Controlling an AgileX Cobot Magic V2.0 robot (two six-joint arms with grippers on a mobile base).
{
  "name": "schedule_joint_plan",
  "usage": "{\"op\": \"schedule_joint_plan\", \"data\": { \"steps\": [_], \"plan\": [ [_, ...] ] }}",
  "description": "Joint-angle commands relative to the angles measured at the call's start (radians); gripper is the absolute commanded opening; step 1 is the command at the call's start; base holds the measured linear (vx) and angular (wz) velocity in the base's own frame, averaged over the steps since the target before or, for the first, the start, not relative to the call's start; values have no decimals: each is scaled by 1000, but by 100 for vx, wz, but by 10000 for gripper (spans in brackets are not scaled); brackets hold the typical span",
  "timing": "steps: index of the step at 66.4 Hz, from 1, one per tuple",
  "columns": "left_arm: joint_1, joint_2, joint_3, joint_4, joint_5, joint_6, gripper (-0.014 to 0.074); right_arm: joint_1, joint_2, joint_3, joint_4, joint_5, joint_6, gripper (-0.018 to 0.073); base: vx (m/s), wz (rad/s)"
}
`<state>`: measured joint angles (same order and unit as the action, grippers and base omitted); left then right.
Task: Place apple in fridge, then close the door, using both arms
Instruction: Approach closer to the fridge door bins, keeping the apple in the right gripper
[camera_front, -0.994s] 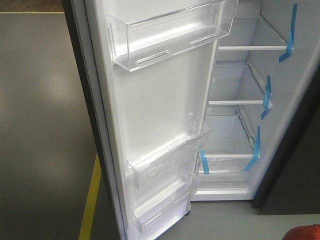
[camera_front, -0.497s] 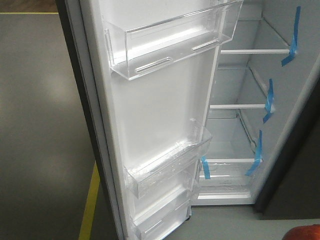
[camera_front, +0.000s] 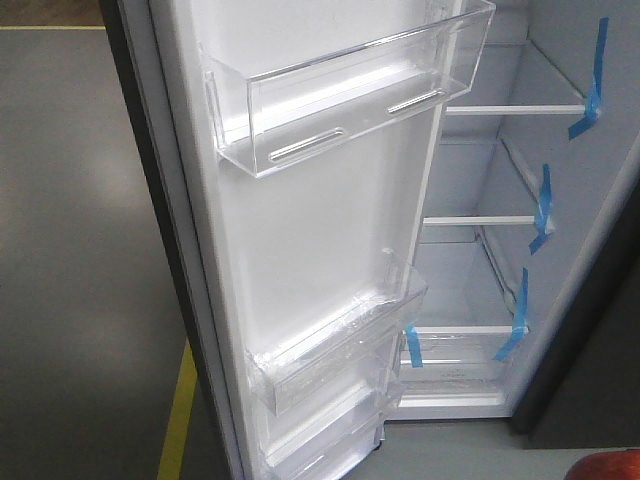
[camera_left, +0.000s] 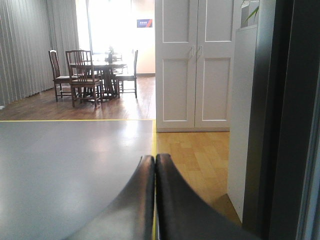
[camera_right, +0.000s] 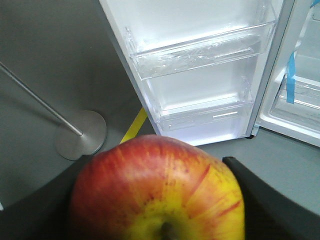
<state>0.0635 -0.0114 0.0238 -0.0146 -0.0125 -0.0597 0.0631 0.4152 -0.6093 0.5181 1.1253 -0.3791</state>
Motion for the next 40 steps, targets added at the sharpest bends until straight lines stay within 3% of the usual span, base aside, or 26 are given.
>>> {"op": "schedule_joint_plan", "data": {
  "steps": [1, 40],
  "plan": [
    [-3, -15, -16, -1, -77, -9, -6, -3, 8, -26, 38, -55, -8, 97, 4, 0],
    [-3, -15, -16, -1, -77, -9, -6, -3, 8, -26, 38, -56, -8, 97, 3, -2]
  ]
}}
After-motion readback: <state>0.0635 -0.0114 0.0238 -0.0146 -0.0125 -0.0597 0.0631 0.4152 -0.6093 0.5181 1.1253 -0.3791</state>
